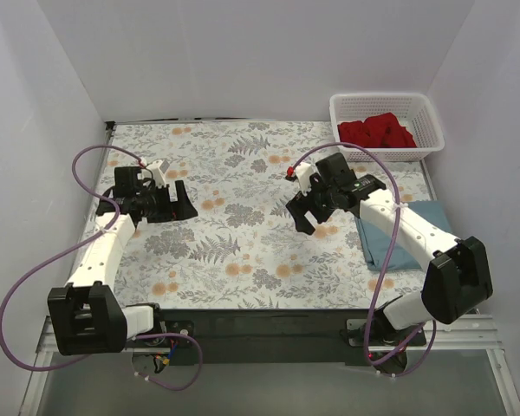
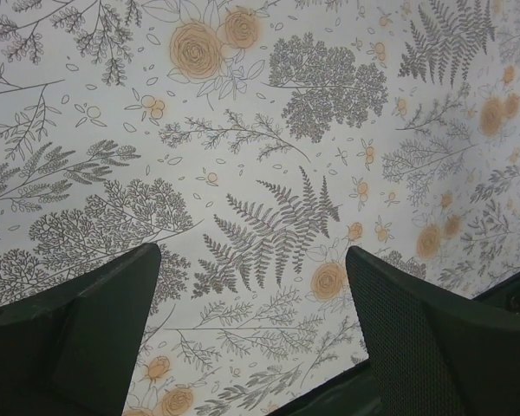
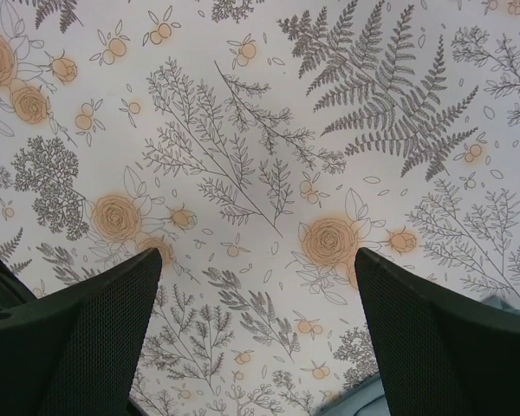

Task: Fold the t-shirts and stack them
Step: Grab the tshirt from the pile, then move the tshirt to the center of the board, then flatten the tshirt out

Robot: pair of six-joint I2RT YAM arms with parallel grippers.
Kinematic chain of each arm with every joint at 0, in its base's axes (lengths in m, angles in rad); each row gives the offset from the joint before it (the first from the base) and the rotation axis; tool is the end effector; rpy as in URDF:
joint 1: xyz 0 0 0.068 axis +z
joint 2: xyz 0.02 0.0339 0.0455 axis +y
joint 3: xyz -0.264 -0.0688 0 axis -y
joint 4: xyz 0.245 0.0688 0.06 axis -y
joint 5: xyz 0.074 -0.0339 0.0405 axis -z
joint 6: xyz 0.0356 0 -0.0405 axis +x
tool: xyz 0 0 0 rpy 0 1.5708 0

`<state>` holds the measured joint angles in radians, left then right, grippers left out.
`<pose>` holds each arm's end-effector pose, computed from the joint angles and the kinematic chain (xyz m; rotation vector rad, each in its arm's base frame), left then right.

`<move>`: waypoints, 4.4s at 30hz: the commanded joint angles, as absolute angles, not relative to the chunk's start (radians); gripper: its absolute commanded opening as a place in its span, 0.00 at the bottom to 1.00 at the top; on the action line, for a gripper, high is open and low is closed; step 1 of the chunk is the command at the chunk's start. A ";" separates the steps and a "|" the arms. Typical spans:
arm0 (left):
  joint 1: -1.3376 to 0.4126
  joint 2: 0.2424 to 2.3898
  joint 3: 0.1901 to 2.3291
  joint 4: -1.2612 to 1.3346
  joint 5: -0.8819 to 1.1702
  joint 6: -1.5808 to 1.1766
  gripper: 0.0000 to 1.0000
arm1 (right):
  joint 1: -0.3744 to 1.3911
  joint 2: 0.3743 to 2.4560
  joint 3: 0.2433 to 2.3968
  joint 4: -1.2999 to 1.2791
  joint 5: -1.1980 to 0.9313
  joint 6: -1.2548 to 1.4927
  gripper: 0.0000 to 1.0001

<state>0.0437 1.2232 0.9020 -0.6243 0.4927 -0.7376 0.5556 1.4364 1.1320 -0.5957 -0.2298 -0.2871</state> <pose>0.2437 -0.0062 0.2559 -0.7877 2.4629 -0.8928 0.2539 0.1672 0.2738 -1.1046 2.2208 0.3991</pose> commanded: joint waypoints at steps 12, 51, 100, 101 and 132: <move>0.043 1.249 1.155 -0.618 0.511 -0.739 0.88 | 0.149 1.725 1.937 -0.601 -0.190 -0.331 0.98; 0.043 1.359 1.272 -0.723 0.390 -0.687 0.88 | -0.078 2.484 2.238 -0.278 -0.100 -0.249 0.01; 0.347 1.341 1.017 -1.072 0.588 0.023 0.72 | 0.538 1.460 1.178 -0.546 -0.448 -0.422 0.79; 0.345 1.354 0.996 -1.068 0.563 0.015 0.70 | 0.578 1.474 1.180 -0.549 -0.448 -0.429 0.73; 0.241 1.647 1.012 -0.804 0.199 -0.247 0.03 | 0.778 1.790 1.197 -0.429 0.060 -0.458 0.01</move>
